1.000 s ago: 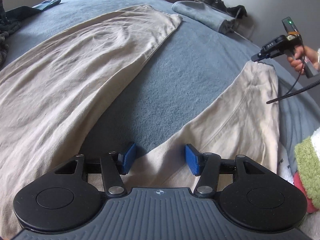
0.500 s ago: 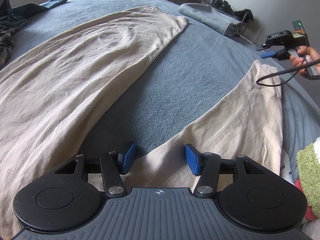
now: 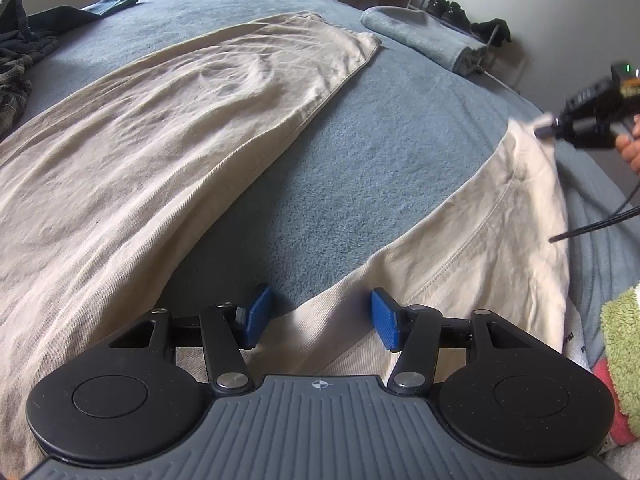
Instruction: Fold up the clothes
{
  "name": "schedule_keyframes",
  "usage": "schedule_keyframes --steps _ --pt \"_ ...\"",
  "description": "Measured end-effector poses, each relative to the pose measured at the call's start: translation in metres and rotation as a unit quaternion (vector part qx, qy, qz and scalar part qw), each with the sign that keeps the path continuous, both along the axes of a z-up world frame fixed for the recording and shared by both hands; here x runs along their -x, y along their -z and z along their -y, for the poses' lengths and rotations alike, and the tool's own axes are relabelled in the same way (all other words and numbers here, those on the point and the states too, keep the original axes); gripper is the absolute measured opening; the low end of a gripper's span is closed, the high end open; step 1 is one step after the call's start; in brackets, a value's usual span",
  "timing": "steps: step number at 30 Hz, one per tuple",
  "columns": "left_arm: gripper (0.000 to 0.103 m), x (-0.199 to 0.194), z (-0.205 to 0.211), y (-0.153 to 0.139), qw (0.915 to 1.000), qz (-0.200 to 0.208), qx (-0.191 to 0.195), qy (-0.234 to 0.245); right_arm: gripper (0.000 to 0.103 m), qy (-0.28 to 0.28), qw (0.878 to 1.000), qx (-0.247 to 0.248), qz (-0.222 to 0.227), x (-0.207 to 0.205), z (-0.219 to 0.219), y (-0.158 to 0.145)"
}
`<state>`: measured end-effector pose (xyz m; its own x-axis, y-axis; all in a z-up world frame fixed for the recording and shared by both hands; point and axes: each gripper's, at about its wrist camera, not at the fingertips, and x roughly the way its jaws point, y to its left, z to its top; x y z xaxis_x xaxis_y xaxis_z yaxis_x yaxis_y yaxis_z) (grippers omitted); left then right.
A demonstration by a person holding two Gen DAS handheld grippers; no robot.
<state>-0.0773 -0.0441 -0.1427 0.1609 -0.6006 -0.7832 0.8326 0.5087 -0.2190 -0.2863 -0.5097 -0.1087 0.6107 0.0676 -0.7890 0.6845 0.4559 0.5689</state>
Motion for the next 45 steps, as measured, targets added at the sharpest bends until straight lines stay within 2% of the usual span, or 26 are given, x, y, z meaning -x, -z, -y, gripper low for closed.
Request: schedule_keyframes --steps 1,3,5,6,8,11,13,16,21,26,31,34,40,42,43,45 --pt "0.054 0.000 0.000 0.000 1.0000 0.001 0.000 -0.002 0.006 -0.038 0.999 0.000 0.025 -0.018 -0.012 -0.012" --pt "0.054 0.001 0.001 -0.001 1.0000 0.001 -0.002 -0.004 0.012 -0.124 0.989 -0.019 0.073 -0.053 -0.037 -0.029" --pt "0.054 0.001 0.001 -0.001 1.0000 0.001 -0.002 -0.004 0.052 -0.187 0.977 -0.012 0.098 -0.072 -0.059 -0.042" --pt "0.054 0.001 0.001 -0.001 1.0000 0.000 -0.002 -0.004 0.056 -0.205 0.973 -0.003 0.108 -0.076 -0.066 -0.046" --pt "0.054 0.000 0.000 -0.001 1.0000 -0.001 -0.001 -0.004 0.057 -0.201 0.972 0.012 0.119 -0.070 -0.067 -0.048" --pt "0.054 0.000 0.000 0.000 1.0000 -0.002 0.002 -0.007 0.057 -0.147 0.984 0.000 0.097 -0.055 -0.048 -0.034" --pt "0.054 0.000 0.000 0.001 1.0000 -0.001 0.003 -0.006 0.056 -0.138 0.988 0.018 0.067 -0.047 -0.046 -0.030" --pt "0.054 0.000 0.000 0.001 1.0000 -0.002 0.004 -0.005 0.055 -0.188 0.980 0.043 0.049 -0.046 -0.061 -0.026" --pt "0.054 0.000 -0.001 0.001 0.9999 -0.003 0.006 -0.008 0.054 -0.309 0.947 0.084 0.026 -0.073 -0.101 -0.013" --pt "0.054 0.001 -0.002 0.001 0.9999 -0.003 0.007 -0.009 0.050 -0.386 0.914 0.121 0.006 -0.100 -0.115 -0.001" --pt "0.054 0.000 -0.002 0.001 0.9999 -0.004 0.008 -0.008 0.035 -0.451 0.887 0.095 0.011 -0.113 -0.120 0.001" --pt "0.054 -0.001 -0.002 0.002 0.9999 -0.005 0.009 -0.006 0.032 -0.465 0.881 0.083 0.023 -0.115 -0.121 -0.002" --pt "0.054 -0.007 -0.004 -0.002 0.9997 -0.021 0.008 -0.007 0.032 -0.461 0.886 0.058 0.006 -0.129 -0.117 0.015" --pt "0.054 -0.009 -0.009 -0.006 0.9993 -0.030 0.007 -0.022 0.019 -0.457 0.888 0.044 0.004 -0.131 -0.117 0.021" --pt "0.054 -0.009 -0.014 -0.009 0.9989 -0.034 0.010 -0.031 0.004 -0.455 0.890 0.034 0.008 -0.132 -0.117 0.019" --pt "0.054 -0.009 -0.026 -0.015 0.9975 -0.044 0.018 -0.052 0.002 -0.449 0.893 0.027 0.023 -0.130 -0.117 0.010"
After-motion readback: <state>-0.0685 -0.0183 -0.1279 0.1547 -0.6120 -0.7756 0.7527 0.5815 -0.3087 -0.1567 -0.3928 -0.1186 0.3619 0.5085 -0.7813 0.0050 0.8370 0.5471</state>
